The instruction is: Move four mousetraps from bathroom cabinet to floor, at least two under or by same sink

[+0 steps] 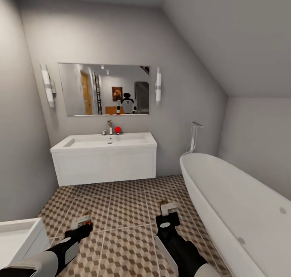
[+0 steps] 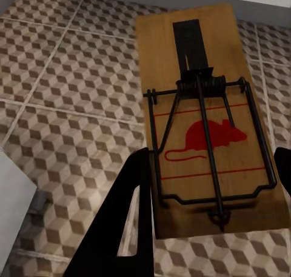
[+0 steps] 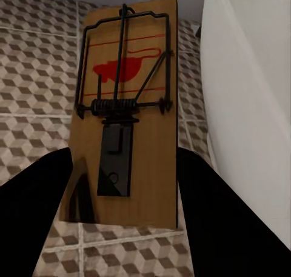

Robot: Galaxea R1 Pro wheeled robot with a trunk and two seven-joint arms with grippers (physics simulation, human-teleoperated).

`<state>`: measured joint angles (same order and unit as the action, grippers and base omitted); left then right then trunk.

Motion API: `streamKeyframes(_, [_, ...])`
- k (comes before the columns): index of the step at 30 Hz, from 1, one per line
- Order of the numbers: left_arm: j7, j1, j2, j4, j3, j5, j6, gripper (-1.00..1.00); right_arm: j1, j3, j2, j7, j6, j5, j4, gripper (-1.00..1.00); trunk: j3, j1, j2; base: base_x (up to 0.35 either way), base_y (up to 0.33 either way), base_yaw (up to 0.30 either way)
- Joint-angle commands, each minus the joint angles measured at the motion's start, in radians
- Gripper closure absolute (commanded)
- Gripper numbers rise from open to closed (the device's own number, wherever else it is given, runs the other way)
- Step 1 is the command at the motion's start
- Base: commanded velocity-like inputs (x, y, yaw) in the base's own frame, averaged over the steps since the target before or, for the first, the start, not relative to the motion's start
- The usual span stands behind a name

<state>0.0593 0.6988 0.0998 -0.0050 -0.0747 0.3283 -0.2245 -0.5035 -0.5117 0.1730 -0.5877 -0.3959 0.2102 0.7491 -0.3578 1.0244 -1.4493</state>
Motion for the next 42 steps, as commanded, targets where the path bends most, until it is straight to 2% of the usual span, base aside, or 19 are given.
streamKeyframes(1, [0.005,0.001,0.000,0.000,-0.008,0.003,-0.003,1.00,-0.001,-0.004,-0.001,-0.008,-0.006,0.006,0.001,1.00,-0.001,0.001,-0.001,0.323,0.000,0.000])
streamKeyframes(10, [0.001,0.001,0.000,0.000,-0.008,0.003,-0.003,1.00,-0.001,-0.004,0.000,-0.014,-0.008,0.008,0.001,1.00,-0.001,0.001,-0.001,0.323,0.000,0.030])
streamKeyframes(22, [0.001,0.001,0.000,0.000,-0.008,0.003,-0.003,1.00,-0.001,-0.004,-0.001,-0.014,-0.008,0.006,0.001,1.00,-0.001,0.001,-0.001,0.323,0.000,0.251])
streamKeyframes(27, [0.001,0.001,-0.013,0.000,-0.008,0.002,-0.003,1.00,-0.001,-0.004,-0.001,-0.014,-0.008,0.005,0.001,1.00,-0.001,0.001,-0.001,0.323,0.000,0.273])
streamKeyframes(40, [0.001,0.001,-0.016,0.000,-0.008,0.000,-0.003,1.00,-0.001,-0.002,-0.003,-0.013,-0.007,0.007,0.001,1.00,-0.001,0.001,-0.001,0.323,0.000,0.241])
streamKeyframes(42, [-0.002,0.001,-0.027,-0.002,-0.010,-0.005,-0.005,1.00,-0.001,-0.001,-0.006,-0.010,-0.005,0.007,0.001,1.00,-0.001,0.001,-0.001,0.159,0.000,0.024])
